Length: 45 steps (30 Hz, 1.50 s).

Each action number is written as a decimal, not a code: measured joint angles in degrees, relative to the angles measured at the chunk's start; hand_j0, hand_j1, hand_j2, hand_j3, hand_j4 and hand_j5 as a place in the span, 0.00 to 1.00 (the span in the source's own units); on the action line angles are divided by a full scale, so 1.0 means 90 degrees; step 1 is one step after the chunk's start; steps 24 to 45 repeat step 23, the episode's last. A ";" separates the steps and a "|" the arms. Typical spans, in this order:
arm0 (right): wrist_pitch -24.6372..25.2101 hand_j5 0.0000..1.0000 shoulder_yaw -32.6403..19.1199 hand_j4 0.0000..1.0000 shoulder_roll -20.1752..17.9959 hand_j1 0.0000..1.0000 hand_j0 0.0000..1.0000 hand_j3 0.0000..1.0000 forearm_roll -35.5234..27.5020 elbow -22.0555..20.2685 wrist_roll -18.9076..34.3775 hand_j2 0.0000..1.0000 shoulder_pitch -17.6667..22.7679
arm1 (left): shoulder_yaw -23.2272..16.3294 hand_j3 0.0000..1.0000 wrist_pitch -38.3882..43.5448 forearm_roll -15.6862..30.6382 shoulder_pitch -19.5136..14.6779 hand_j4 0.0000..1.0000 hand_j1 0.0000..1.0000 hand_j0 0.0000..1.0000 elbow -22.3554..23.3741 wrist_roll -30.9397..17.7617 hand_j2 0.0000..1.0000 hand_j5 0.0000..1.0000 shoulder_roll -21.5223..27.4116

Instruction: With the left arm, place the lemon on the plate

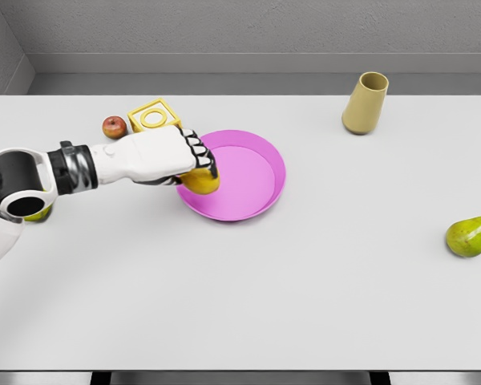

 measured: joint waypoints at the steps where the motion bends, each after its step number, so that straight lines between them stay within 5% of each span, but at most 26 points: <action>1: 0.0000 1.00 0.0000 1.00 0.0000 1.00 1.00 1.00 0.0000 0.0000 0.0000 1.00 0.0000 | 0.0002 1.00 0.0000 -0.0008 0.0000 1.00 1.00 1.00 -0.0002 0.0009 1.00 1.00 -0.0015; 13: 0.0000 1.00 0.0000 1.00 0.0000 1.00 1.00 1.00 0.0000 0.0000 0.0000 1.00 0.0000 | 0.0046 1.00 -0.0001 0.0118 0.0059 1.00 1.00 1.00 -0.0051 0.0040 1.00 1.00 0.0042; 19: 0.0000 1.00 0.0000 1.00 0.0000 1.00 1.00 1.00 0.0000 0.0000 0.0000 1.00 0.0010 | 0.0068 1.00 0.0001 0.1881 0.0244 1.00 1.00 1.00 -0.0584 0.0053 1.00 1.00 0.1526; 23: 0.0000 1.00 0.0000 1.00 0.0000 1.00 1.00 1.00 0.0000 0.0000 0.0000 1.00 0.0000 | 0.0101 1.00 -0.0002 0.2394 0.0683 1.00 1.00 1.00 -0.0672 0.0050 1.00 1.00 0.2380; 45: 0.0000 1.00 0.0000 1.00 0.0000 1.00 1.00 1.00 0.0000 0.0000 0.0000 1.00 0.0000 | 0.0101 1.00 -0.0002 0.2394 0.0683 1.00 1.00 1.00 -0.0672 0.0050 1.00 1.00 0.2380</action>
